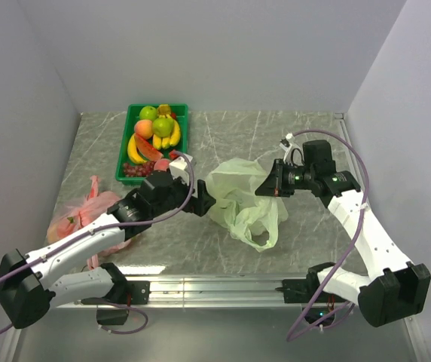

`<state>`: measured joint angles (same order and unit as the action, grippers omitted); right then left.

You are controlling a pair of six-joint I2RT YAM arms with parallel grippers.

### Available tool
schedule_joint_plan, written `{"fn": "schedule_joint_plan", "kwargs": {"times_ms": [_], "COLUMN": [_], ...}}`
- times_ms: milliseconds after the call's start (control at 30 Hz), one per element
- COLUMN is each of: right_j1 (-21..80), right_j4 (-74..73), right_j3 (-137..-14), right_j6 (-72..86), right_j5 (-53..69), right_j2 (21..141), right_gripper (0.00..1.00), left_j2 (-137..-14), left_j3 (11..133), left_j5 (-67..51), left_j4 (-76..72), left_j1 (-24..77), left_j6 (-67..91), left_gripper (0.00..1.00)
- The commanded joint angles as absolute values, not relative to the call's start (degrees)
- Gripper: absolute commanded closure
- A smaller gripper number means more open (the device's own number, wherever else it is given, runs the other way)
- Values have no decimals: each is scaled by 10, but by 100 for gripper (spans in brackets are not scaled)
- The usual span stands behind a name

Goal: Place the fake fruits into the plastic bag and tie a complex knot

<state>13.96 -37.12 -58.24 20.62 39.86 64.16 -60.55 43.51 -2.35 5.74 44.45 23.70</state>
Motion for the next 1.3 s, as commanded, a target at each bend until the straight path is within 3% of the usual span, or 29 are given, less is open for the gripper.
{"fn": "schedule_joint_plan", "kwargs": {"times_ms": [0,67,100,200,267,533,733,767,833,867,900,967,1133,1267], "right_j1": [135,135,135,134,134,121,142,152,191,201,207,218,260,311], "right_j4": [-352,-353,-357,-412,-467,-462,-489,-497,-501,-494,-486,-465,-453,-439], "right_j3": [-574,-570,-569,-590,-597,-555,-587,-596,-620,-626,-636,-648,-690,-694], "right_j6": [223,216,207,114,10,-141,-142,-141,-139,-139,-141,-156,-169,-175], "right_j5": [446,460,456,383,329,146,187,198,189,167,160,149,125,116], "right_j2": [636,633,630,629,628,560,574,583,589,587,586,589,623,652], "right_gripper": [100,100,100,100,100,100,100,70,39,19,13,6,5,5], "left_j2": [-631,-671,-683,-701,-700,-718,-788,-797,-818,-823,-833,-843,-875,-906], "left_j3": [447,478,487,532,568,662,728,747,767,785,792,812,852,896], "left_j5": [25,37,42,-19,-117,-382,-559,-567,-585,-589,-586,-585,-577,-579], "left_j4": [9,17,24,69,124,264,371,383,425,440,446,466,472,499], "left_j1": [447,449,447,396,332,122,152,164,198,206,215,232,243,252], "left_j6": [234,231,226,193,161,-23,-155,-165,-214,-231,-248,-263,-263,-280], "left_gripper": [15,29,50,89,100,100,100,100,100,100,100,100,99,90]}}
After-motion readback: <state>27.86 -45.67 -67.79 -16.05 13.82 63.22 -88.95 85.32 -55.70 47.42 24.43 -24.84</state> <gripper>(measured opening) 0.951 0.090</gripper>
